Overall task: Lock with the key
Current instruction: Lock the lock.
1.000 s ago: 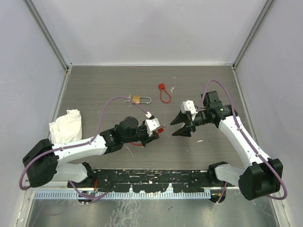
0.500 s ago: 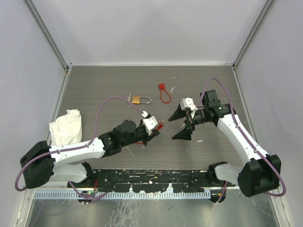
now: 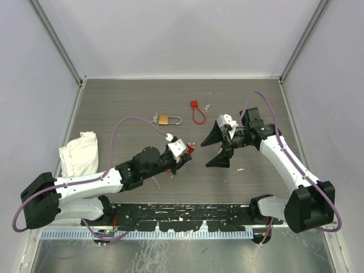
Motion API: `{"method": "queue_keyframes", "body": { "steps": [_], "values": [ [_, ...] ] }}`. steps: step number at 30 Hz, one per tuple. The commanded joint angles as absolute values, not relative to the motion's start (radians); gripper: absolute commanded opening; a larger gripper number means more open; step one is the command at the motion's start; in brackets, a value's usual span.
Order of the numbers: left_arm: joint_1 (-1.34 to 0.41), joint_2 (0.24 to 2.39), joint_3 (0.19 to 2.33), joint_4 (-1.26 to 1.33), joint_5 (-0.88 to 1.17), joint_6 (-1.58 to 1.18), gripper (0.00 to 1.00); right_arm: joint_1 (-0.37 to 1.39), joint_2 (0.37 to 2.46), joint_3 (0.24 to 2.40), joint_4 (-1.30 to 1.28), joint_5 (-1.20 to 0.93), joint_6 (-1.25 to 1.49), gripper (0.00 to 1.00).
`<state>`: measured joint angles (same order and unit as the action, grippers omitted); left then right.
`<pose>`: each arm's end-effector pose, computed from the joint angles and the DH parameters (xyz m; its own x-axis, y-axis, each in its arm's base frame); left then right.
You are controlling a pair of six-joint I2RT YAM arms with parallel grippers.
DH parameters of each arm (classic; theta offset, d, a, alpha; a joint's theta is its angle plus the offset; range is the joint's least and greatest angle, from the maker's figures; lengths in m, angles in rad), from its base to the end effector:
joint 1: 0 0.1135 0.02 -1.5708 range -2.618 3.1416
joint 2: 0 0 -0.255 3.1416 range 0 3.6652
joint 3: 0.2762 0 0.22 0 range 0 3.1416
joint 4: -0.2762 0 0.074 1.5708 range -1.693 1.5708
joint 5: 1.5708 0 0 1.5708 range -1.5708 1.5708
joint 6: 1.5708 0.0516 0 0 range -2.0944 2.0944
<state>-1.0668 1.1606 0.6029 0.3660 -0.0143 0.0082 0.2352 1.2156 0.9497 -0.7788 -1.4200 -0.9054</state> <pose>0.1228 -0.2211 0.2623 -0.0849 0.1709 -0.9816 0.8695 0.4938 0.0108 0.1752 0.0944 0.2842 -0.1119 -0.1483 -0.9826 -0.9812 -0.1398 0.1328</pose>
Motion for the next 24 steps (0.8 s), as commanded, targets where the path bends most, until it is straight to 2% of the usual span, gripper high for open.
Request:
{"method": "queue_keyframes", "body": {
  "steps": [1, 8, 15, 24],
  "values": [
    [-1.072, 1.125, 0.606, 0.482, -0.052, -0.003, 0.00, 0.231, 1.211, 0.953, -0.751, -1.437, -0.886, 1.00],
    [-1.076, 1.133, 0.607, 0.504, -0.090, -0.008, 0.00, 0.237, 1.194, 0.937, -0.701, -1.391, -0.853, 0.94],
    [-1.088, 1.133, 0.609, 0.533, -0.175, -0.014, 0.00, 0.279, 1.192, 0.897, -0.492, -1.264, -0.606, 0.87],
    [-1.105, 1.178, 0.643, 0.569, -0.237, -0.013, 0.00, 0.318, 1.189, 0.820, -0.232, -1.209, -0.295, 0.70]
  ]
}}
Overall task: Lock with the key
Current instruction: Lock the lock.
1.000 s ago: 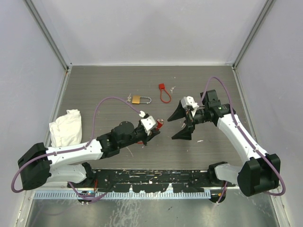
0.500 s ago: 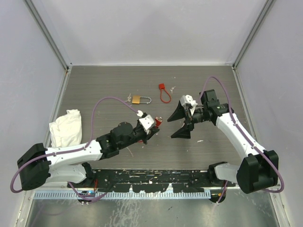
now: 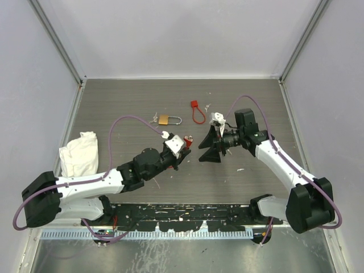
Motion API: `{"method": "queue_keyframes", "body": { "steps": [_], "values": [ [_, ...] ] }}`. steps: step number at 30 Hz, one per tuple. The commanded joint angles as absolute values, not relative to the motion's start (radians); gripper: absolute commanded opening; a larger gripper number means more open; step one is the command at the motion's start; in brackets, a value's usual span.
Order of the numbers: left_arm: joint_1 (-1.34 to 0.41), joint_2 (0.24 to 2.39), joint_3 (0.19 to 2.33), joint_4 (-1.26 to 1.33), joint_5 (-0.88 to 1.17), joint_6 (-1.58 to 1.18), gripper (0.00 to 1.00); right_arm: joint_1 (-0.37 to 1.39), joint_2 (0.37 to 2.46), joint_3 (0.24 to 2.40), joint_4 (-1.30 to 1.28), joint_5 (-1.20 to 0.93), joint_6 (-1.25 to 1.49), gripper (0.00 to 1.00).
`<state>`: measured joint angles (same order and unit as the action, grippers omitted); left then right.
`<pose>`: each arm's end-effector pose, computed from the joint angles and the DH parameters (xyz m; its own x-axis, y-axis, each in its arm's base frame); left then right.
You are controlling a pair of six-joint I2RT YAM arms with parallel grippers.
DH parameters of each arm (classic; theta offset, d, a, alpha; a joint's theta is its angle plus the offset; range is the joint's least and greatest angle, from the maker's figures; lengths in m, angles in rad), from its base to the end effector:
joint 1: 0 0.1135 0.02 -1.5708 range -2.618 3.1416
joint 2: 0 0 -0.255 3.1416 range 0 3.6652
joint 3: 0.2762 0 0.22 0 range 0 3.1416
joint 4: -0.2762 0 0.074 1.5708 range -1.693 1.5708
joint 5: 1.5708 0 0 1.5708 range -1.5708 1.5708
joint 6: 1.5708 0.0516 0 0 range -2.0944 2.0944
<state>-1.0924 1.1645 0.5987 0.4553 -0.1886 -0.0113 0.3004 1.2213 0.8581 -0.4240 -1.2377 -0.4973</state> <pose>0.1255 -0.2210 0.2712 -0.0596 0.0909 -0.9941 0.7856 0.6187 0.0094 0.1919 0.1105 0.2696 -0.2446 -0.2391 -0.9397 -0.9678 0.0010 0.2516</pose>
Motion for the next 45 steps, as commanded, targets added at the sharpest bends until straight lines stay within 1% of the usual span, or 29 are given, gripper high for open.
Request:
{"method": "queue_keyframes", "body": {
  "steps": [1, 7, 10, 19, 21, 23, 34, 41, 44, 45],
  "values": [
    [-1.109, 1.185, 0.649, 0.568, -0.238, -0.011, 0.00, 0.322, 1.186, 0.808, -0.195, -1.205, -0.260, 0.70],
    [-1.130, 1.228, 0.673, 0.571, -0.250, -0.005, 0.00, 0.326, 1.137, 0.724, 0.088, -1.180, 0.006, 0.70],
    [-1.138, 1.244, 0.676, 0.576, -0.258, -0.005, 0.00, 0.327, 1.116, 0.693, 0.209, -1.172, 0.095, 0.70],
    [-1.144, 1.262, 0.693, 0.581, -0.275, -0.023, 0.00, 0.328, 1.108, 0.665, 0.322, -1.201, 0.196, 0.60],
    [-1.149, 1.296, 0.699, 0.584, -0.274, -0.029, 0.00, 0.328, 1.105, 0.653, 0.362, -1.199, 0.219, 0.59],
    [-1.157, 1.309, 0.705, 0.587, -0.282, -0.030, 0.00, 0.329, 1.102, 0.638, 0.400, -1.189, 0.240, 0.56],
    [-1.180, 1.347, 0.725, 0.600, -0.305, -0.046, 0.00, 0.335, 1.087, 0.612, 0.456, -1.145, 0.258, 0.51],
    [-1.180, 1.348, 0.727, 0.597, -0.316, -0.058, 0.00, 0.335, 1.081, 0.607, 0.465, -1.144, 0.253, 0.33],
    [-1.181, 1.345, 0.727, 0.590, -0.315, -0.065, 0.00, 0.336, 1.080, 0.607, 0.464, -1.144, 0.244, 0.23],
    [-1.180, 1.343, 0.728, 0.588, -0.313, -0.068, 0.00, 0.336, 1.080, 0.607, 0.463, -1.146, 0.241, 0.17]
  ]
}}
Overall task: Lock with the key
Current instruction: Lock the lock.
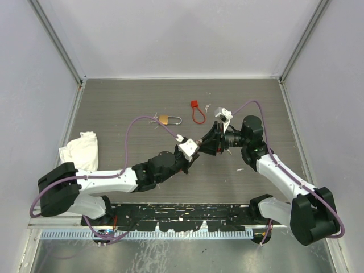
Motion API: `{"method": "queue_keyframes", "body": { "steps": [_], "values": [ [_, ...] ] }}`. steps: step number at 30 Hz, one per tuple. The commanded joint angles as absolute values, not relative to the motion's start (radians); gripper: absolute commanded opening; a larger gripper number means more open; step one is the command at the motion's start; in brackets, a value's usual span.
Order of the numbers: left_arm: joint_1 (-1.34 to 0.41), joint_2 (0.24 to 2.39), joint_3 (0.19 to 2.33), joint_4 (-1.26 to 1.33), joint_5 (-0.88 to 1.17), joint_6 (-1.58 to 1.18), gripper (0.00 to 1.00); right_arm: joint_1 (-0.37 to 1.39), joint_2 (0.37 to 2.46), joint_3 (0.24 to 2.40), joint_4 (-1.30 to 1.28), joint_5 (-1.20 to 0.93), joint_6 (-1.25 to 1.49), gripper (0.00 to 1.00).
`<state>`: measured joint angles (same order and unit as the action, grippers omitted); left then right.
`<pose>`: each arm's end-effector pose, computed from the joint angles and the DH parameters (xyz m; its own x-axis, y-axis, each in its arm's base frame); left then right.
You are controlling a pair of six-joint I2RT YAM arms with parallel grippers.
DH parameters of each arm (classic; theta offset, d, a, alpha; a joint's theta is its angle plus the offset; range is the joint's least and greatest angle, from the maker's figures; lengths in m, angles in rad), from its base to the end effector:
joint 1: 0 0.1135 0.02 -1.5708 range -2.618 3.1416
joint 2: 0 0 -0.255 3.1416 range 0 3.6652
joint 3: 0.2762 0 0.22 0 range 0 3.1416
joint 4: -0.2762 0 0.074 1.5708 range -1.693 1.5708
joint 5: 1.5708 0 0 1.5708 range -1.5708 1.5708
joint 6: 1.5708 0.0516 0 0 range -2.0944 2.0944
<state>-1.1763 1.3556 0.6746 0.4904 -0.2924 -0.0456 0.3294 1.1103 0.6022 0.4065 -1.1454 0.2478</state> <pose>0.1248 -0.2610 0.2526 -0.1081 0.1460 -0.9834 0.7711 0.6366 0.0098 0.1888 0.1142 0.2817 -0.3361 -0.0079 -0.9418 -0.9371 0.1024 0.3336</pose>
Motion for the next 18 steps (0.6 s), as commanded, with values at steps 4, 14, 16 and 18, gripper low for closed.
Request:
{"method": "queue_keyframes", "body": {
  "steps": [4, 14, 16, 18],
  "values": [
    [-1.181, 1.332, 0.730, 0.576, -0.298, -0.086, 0.03, 0.335, 1.079, 0.624, 0.418, -1.144, 0.209, 0.02],
    [-1.180, 1.301, 0.697, 0.594, -0.265, -0.131, 0.00, 0.334, 1.093, 0.654, 0.333, -1.158, 0.164, 0.01],
    [-1.180, 1.303, 0.694, 0.602, -0.264, -0.135, 0.00, 0.334, 1.101, 0.656, 0.333, -1.171, 0.163, 0.02],
    [-1.180, 1.307, 0.692, 0.611, -0.265, -0.139, 0.00, 0.334, 1.109, 0.656, 0.333, -1.182, 0.164, 0.04]
  ]
}}
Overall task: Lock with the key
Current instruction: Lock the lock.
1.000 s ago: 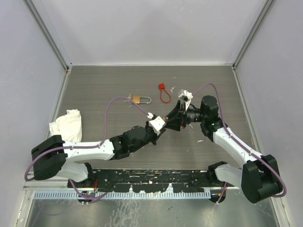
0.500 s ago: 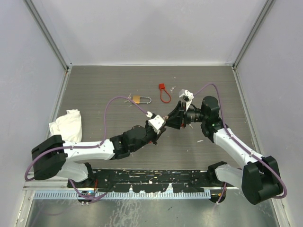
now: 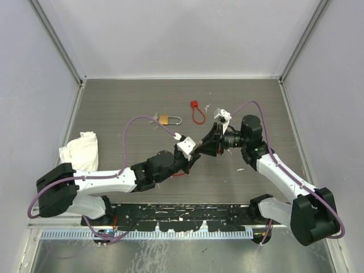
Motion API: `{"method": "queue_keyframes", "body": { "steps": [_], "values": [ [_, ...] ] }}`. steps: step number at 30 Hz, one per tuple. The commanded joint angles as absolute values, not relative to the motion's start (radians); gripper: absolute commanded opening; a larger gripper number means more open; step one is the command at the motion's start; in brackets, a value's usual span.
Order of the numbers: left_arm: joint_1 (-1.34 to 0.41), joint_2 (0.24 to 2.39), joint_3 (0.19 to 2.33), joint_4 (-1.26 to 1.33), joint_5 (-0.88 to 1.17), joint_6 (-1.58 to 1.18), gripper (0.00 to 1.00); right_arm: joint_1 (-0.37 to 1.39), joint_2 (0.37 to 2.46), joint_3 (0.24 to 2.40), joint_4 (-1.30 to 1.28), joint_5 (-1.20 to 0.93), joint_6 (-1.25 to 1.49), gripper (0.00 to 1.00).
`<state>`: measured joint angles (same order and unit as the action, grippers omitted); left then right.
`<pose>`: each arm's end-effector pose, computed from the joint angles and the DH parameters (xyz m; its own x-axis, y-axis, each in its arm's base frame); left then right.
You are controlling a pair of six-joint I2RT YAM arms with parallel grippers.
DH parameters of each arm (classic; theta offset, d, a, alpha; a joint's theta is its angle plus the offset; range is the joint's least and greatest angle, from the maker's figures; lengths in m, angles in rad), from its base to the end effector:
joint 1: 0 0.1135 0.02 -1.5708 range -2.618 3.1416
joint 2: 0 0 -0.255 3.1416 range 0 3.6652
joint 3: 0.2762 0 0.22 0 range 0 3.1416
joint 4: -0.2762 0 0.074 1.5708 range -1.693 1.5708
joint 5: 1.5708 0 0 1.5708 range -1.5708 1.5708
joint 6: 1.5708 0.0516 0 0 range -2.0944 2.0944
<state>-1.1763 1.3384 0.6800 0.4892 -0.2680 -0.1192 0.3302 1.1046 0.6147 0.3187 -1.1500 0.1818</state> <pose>0.1231 -0.2601 0.2588 -0.1582 0.0816 -0.9840 0.7766 0.6257 -0.0729 0.1872 0.1140 0.2784 -0.3363 -0.0372 -0.9410 -0.9379 0.1032 0.3311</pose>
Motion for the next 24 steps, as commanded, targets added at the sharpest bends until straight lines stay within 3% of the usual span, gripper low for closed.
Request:
{"method": "queue_keyframes", "body": {
  "steps": [1, 7, 11, 24],
  "values": [
    [-1.180, 1.307, 0.692, 0.614, -0.264, -0.141, 0.00, 0.334, 1.111, 0.657, 0.333, -1.187, 0.165, 0.05],
    [-1.180, 1.300, 0.688, 0.619, -0.272, -0.138, 0.00, 0.337, 1.129, 0.659, 0.323, -1.189, 0.166, 0.14],
    [-1.180, 1.294, 0.682, 0.622, -0.276, -0.140, 0.00, 0.337, 1.134, 0.665, 0.301, -1.177, 0.160, 0.31],
    [-1.179, 1.288, 0.673, 0.633, -0.282, -0.152, 0.00, 0.347, 1.131, 0.667, 0.288, -1.177, 0.149, 0.49]
  ]
}}
